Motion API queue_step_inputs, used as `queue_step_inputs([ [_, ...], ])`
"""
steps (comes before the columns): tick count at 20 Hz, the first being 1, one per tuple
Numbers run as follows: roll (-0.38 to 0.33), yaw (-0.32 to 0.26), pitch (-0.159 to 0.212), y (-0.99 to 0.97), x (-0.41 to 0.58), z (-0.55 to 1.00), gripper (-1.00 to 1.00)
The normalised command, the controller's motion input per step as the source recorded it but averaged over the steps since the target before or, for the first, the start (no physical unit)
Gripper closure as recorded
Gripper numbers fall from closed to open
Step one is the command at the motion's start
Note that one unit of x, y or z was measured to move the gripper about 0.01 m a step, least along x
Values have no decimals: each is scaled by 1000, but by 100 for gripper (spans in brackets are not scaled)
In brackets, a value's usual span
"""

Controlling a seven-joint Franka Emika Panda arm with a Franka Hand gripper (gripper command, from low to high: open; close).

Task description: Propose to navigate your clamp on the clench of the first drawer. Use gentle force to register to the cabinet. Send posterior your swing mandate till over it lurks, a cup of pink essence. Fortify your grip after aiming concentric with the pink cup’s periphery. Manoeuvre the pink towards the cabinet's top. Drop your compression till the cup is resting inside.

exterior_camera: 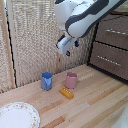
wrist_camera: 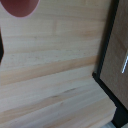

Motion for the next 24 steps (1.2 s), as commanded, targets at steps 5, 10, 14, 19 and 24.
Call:
queue_step_inputs([
  [5,-374,170,-48,-34,-3,0,-100],
  [10,-329,186,-113,-73,-1,26,-100],
  [14,-276,176,-125,-27,75,213,-100],
  [19,-245,103,-79,-43,149,425,-100],
  [24,-302,37,-53,-153,4,292,-100],
])
